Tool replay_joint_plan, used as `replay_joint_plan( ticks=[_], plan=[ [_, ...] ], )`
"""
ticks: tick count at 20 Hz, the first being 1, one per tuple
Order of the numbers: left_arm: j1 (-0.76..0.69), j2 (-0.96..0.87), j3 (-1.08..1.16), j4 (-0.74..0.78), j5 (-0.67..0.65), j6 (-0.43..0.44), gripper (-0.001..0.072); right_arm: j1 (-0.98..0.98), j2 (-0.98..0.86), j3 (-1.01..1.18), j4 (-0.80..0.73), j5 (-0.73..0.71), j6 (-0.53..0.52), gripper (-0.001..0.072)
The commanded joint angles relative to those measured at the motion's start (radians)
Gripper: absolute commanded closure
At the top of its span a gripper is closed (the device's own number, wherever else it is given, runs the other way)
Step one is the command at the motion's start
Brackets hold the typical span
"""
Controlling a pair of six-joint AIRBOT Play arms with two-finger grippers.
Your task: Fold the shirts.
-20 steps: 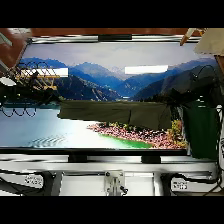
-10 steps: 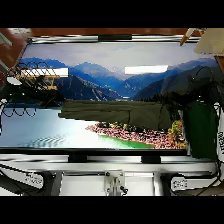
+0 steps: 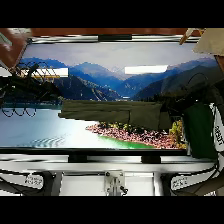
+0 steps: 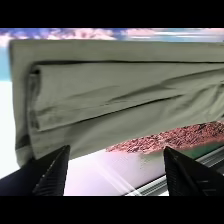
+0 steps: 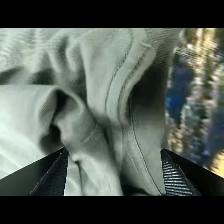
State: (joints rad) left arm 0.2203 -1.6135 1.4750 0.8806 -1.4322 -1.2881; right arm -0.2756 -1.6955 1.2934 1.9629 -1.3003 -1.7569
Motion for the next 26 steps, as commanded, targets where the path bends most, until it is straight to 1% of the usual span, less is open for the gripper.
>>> replay_joint_plan(
  ticks=[1, 5, 6, 8, 9, 10, 11, 12, 13, 15, 17, 19, 20, 23, 26],
  plan=[
    [-0.05, 0.03, 0.006, 0.001, 0.016, 0.001, 0.0032, 0.0, -0.048, -0.001, 0.023, -0.003, 0.023, 0.0041],
    [-0.126, 0.042, 0.007, 0.0, 0.033, 0.0, 0.0032, 0.037, -0.069, -0.002, 0.042, -0.033, 0.037, 0.0044],
    [-0.147, 0.043, 0.007, 0.0, 0.037, 0.0, 0.0034, 0.065, -0.071, -0.002, 0.043, -0.035, 0.035, 0.0168],
    [-0.193, 0.043, 0.007, 0.0, 0.037, 0.0, 0.0043, 0.115, -0.066, 0.002, 0.04, -0.039, 0.035, 0.0625],
    [-0.22, 0.043, 0.007, -0.004, 0.037, 0.0, 0.0059, 0.129, -0.052, 0.003, 0.046, -0.045, 0.035, 0.0651],
    [-0.248, 0.042, 0.006, -0.016, 0.037, 0.0, 0.0229, 0.136, -0.027, 0.003, 0.056, -0.055, 0.035, 0.0651],
    [-0.283, 0.04, 0.006, -0.038, 0.038, 0.0, 0.0497, 0.136, 0.012, 0.003, 0.067, -0.064, 0.034, 0.0651],
    [-0.323, 0.038, 0.006, -0.058, 0.054, 0.0, 0.0661, 0.135, 0.056, 0.003, 0.074, -0.077, 0.035, 0.0651],
    [-0.376, 0.034, 0.006, -0.066, 0.101, 0.0, 0.0676, 0.135, 0.11, 0.003, 0.074, -0.092, 0.037, 0.0651],
    [-0.495, 0.018, 0.006, -0.067, 0.233, -0.004, 0.0676, 0.135, 0.216, 0.003, 0.075, -0.127, 0.06, 0.0651],
    [-0.617, -0.023, 0.006, -0.07, 0.36, -0.05, 0.0676, 0.135, 0.317, 0.003, 0.076, -0.163, 0.097, 0.0651],
    [-0.715, -0.074, 0.006, -0.074, 0.455, -0.095, 0.0676, 0.135, 0.404, 0.003, 0.082, -0.203, 0.125, 0.0651],
    [-0.751, -0.1, 0.006, -0.089, 0.483, -0.113, 0.0677, 0.135, 0.442, 0.003, 0.083, -0.224, 0.142, 0.0651],
    [-0.823, -0.168, 0.006, -0.169, 0.55, -0.113, 0.0677, 0.135, 0.545, 0.004, 0.105, -0.279, 0.178, 0.0651],
    [-0.868, -0.219, 0.006, -0.304, 0.62, -0.113, 0.0677, 0.135, 0.624, 0.004, 0.143, -0.317, 0.221, 0.0651]
  ],
)
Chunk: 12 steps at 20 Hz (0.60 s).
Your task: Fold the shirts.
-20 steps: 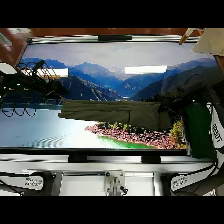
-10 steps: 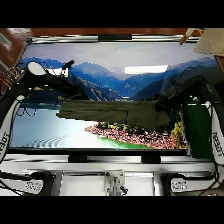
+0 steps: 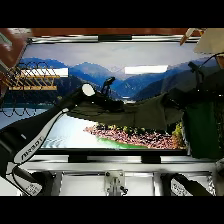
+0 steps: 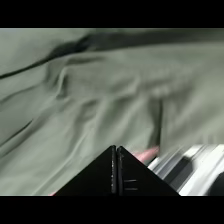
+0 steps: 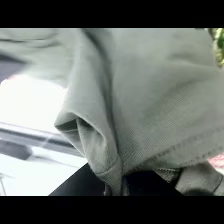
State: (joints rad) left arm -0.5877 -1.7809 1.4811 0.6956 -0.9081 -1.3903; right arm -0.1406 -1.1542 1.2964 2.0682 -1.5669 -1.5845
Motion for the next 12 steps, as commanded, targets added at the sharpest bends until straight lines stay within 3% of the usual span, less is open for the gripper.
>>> replay_joint_plan(
  ticks=[1, 5, 8, 12],
  plan=[
    [-0.073, -0.065, 0.0, -0.163, 0.124, -0.011, 0.0677, 0.0, 0.101, 0.001, 0.063, -0.063, 0.057, 0.0651],
    [-0.124, -0.091, 0.001, -0.283, 0.194, -0.01, 0.0677, 0.001, 0.143, 0.001, 0.121, -0.055, 0.093, 0.0651],
    [-0.095, -0.074, 0.022, -0.274, 0.121, 0.039, 0.068, 0.002, 0.141, 0.001, 0.132, -0.018, 0.1, 0.0651],
    [0.054, 0.085, 0.022, 0.005, -0.079, 0.002, 0.0681, 0.102, 0.111, 0.001, 0.128, 0.073, 0.104, 0.0651]
  ],
)
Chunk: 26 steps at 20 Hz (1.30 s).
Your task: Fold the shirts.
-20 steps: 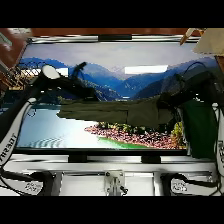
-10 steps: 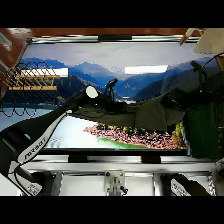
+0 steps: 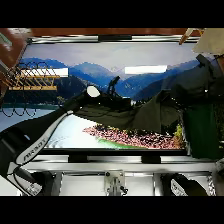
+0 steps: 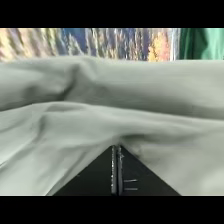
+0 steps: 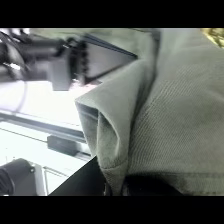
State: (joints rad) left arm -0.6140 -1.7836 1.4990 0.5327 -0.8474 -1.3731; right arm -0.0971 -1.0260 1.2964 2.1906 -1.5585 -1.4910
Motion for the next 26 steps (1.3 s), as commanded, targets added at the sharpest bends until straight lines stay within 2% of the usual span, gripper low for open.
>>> replay_joint_plan(
  ticks=[1, 5, 10, 13, 15, 16, 17, 18, 20, 23, 26],
  plan=[
    [0.12, 0.142, 0.004, 0.249, -0.2, -0.02, 0.0681, 0.098, -0.042, 0.001, 0.004, 0.093, 0.014, 0.0652],
    [0.315, 0.412, 0.004, 0.476, -0.328, -0.032, 0.068, 0.294, -0.208, 0.001, 0.021, 0.298, 0.025, 0.0652],
    [0.581, 0.706, 0.004, 0.496, -0.336, -0.032, 0.0679, 0.53, -0.463, 0.029, 0.225, 0.624, -0.019, 0.0651],
    [0.707, 0.814, 0.004, 0.496, -0.336, -0.032, 0.0679, 0.631, -0.635, 0.175, 0.246, 0.664, -0.012, 0.0651],
    [0.755, 0.849, 0.004, 0.496, -0.344, -0.037, 0.0679, 0.679, -0.746, 0.273, 0.246, 0.719, 0.034, 0.0649],
    [0.766, 0.856, 0.003, 0.496, -0.348, -0.039, 0.0678, 0.695, -0.787, 0.302, 0.249, 0.76, 0.059, 0.0525],
    [0.769, 0.859, 0.003, 0.495, -0.354, -0.039, 0.0678, 0.709, -0.816, 0.318, 0.272, 0.811, 0.072, 0.0149],
    [0.768, 0.858, 0.003, 0.495, -0.362, -0.039, 0.0679, 0.715, -0.829, 0.327, 0.284, 0.84, 0.069, 0.0043],
    [0.768, 0.856, -0.002, 0.488, -0.37, -0.039, 0.0678, 0.698, -0.818, 0.327, 0.279, 0.828, 0.069, 0.0043],
    [0.769, 0.856, -0.002, 0.488, -0.369, -0.038, 0.0678, 0.613, -0.755, 0.327, 0.167, 0.612, 0.056, 0.0043],
    [0.769, 0.851, -0.002, 0.488, -0.368, -0.037, 0.0678, 0.489, -0.668, 0.327, -0.22, 0.254, 0.071, 0.0043]
  ],
)
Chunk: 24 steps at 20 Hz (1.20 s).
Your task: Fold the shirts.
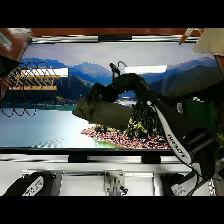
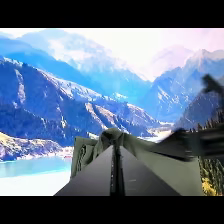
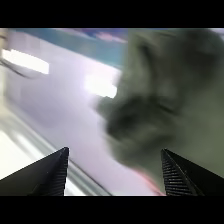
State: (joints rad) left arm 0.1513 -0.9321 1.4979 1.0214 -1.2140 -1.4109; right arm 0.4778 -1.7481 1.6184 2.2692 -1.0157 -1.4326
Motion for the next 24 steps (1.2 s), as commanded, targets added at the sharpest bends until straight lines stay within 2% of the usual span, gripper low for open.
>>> replay_joint_plan(
  ticks=[1, 2, 3, 6, 9, 12, 15, 16, 17, 18, 20, 21, 24],
  plan=[
    [0.004, -0.004, -0.001, 0.0, -0.002, 0.002, 0.0678, -0.135, 0.068, 0.004, -0.438, -0.399, 0.026, 0.0043],
    [0.004, -0.008, -0.001, 0.0, -0.002, 0.003, 0.0678, -0.183, 0.069, -0.001, -0.511, -0.479, 0.026, 0.0043],
    [0.004, -0.011, -0.001, 0.0, -0.002, 0.003, 0.0678, -0.23, 0.068, -0.027, -0.518, -0.502, 0.026, 0.0043],
    [0.004, -0.019, 0.0, 0.0, -0.001, 0.003, 0.0678, -0.312, 0.06, -0.192, -0.284, -0.386, 0.013, 0.0043],
    [0.004, -0.019, 0.0, 0.0, 0.001, 0.003, 0.0678, -0.287, 0.019, -0.301, -0.076, -0.263, -0.097, 0.0043],
    [0.004, -0.019, 0.0, 0.0, 0.0, 0.003, 0.0678, -0.222, -0.027, -0.303, -0.027, -0.193, -0.153, 0.0043],
    [0.004, -0.019, 0.0, 0.0, 0.0, 0.002, 0.0678, -0.188, -0.059, -0.303, -0.016, -0.117, -0.114, 0.0045],
    [0.004, -0.019, 0.0, 0.0, 0.0, 0.002, 0.0678, -0.188, -0.06, -0.303, -0.002, -0.106, -0.117, 0.0177],
    [0.004, -0.019, 0.0, 0.0, 0.0, 0.002, 0.0678, -0.188, -0.055, -0.296, 0.008, -0.108, -0.129, 0.0499],
    [0.004, -0.019, 0.0, 0.0, 0.0, 0.002, 0.0678, -0.195, -0.04, -0.275, 0.007, -0.121, -0.144, 0.064],
    [0.004, -0.019, 0.0, 0.0, 0.0, 0.002, 0.0678, -0.214, 0.019, -0.21, 0.011, -0.161, -0.215, 0.0652],
    [0.004, -0.019, 0.0, 0.0, 0.0, 0.002, 0.0678, -0.232, 0.065, -0.163, 0.011, -0.182, -0.218, 0.0651],
    [0.004, -0.019, 0.0, 0.0, 0.0, 0.002, 0.0678, -0.31, 0.196, 0.002, 0.01, -0.252, -0.142, 0.0651]
  ],
)
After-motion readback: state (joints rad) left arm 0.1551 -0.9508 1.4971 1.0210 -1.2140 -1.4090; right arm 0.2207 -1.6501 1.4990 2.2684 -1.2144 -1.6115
